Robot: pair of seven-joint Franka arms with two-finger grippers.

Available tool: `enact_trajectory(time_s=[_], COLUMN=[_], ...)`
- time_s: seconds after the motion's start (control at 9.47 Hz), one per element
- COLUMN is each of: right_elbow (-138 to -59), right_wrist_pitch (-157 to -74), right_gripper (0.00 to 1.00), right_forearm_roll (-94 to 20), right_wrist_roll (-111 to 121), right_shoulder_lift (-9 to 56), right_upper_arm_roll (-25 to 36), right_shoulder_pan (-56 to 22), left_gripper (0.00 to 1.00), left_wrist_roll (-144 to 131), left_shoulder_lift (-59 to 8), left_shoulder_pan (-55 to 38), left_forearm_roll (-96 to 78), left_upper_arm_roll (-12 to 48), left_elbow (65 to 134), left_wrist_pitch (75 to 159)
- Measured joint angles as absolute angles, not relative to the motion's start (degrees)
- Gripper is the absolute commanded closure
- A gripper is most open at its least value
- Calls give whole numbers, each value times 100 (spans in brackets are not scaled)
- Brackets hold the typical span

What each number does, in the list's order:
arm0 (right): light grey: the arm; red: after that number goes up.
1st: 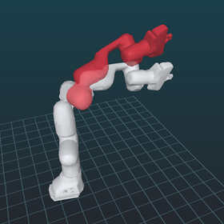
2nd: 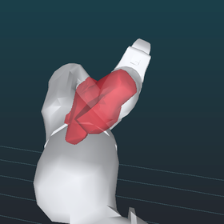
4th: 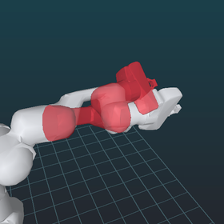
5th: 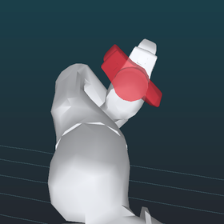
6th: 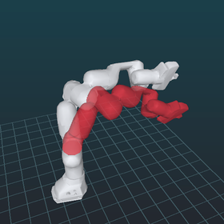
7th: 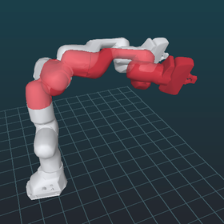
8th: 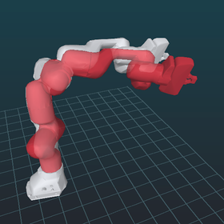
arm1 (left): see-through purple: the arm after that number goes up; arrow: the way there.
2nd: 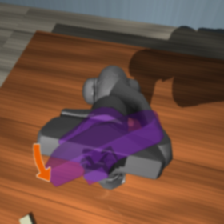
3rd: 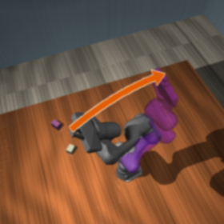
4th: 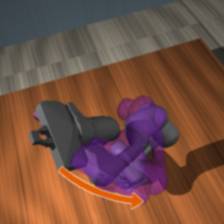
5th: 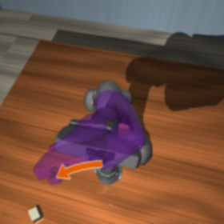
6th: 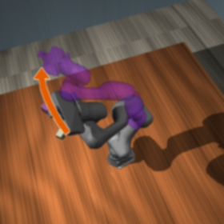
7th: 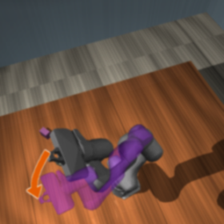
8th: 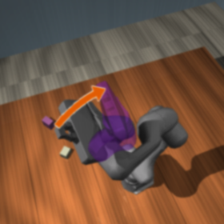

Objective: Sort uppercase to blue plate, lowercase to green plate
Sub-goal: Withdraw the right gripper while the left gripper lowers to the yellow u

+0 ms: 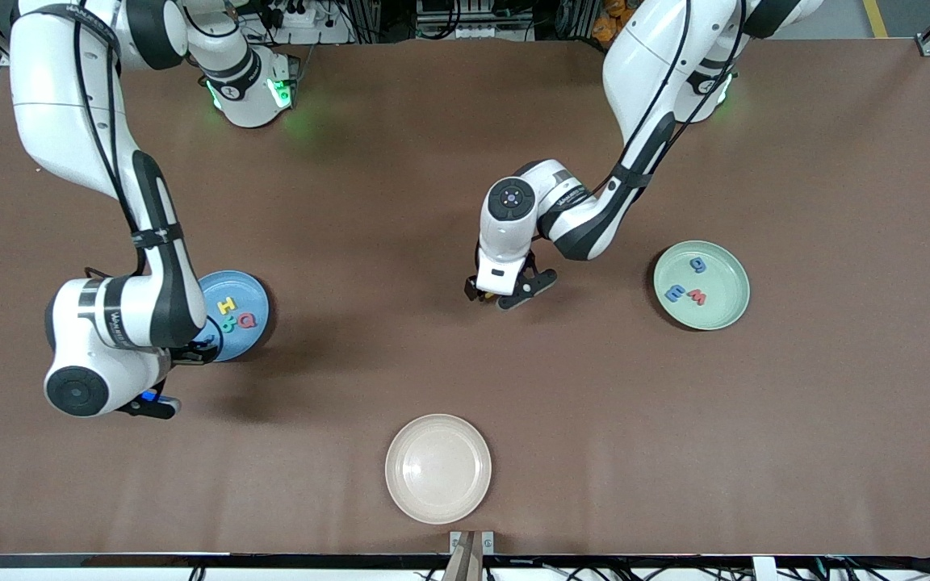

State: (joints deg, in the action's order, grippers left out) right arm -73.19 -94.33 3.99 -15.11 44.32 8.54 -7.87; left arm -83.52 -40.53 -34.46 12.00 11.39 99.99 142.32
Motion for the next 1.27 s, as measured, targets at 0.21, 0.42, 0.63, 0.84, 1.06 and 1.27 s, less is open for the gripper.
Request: enact_trajectory(time_s=[0.21,0.42,0.63,0.84,1.06,1.27], right_elbow=[-7178,-7177,-7318,-7521,-7809,-8304], right_wrist_pitch=[-9421,-9153,-8879,-8715,-8672,-8615], right_gripper=[0,0,0,0,0,0], right_forearm_roll=[398,395,393,392,393,392], right_wrist_roll=[-1492,-1466,-1382,-1243,-1184,-950], right_shoulder_lift=[4019,3381,2804,2363,1828,991], right_upper_arm_roll=[875,874,874,869,867,869], right_shoulder_pan=[-654,-580,-478,-446,-424,-264], left_gripper=[0,0,0,0,0,0], left_wrist_roll=[-8353,-8353,-8353,-8353,-8353,-8353], left_shoulder_lift=[-4164,-4275,-4307,-4349,-4362,-4369], left_shoulder_pan=[-3460,-3503,-3528,-3576,-3586,-3587], left_forearm_roll=[1200,1200,1201,1201,1204,1214], left_upper_arm_roll=[1142,1149,1150,1151,1149,1145], left_elbow=[9913,9881,9802,9735,9715,9703], left_wrist_pitch=[14232,14232,14227,14220,14217,14213])
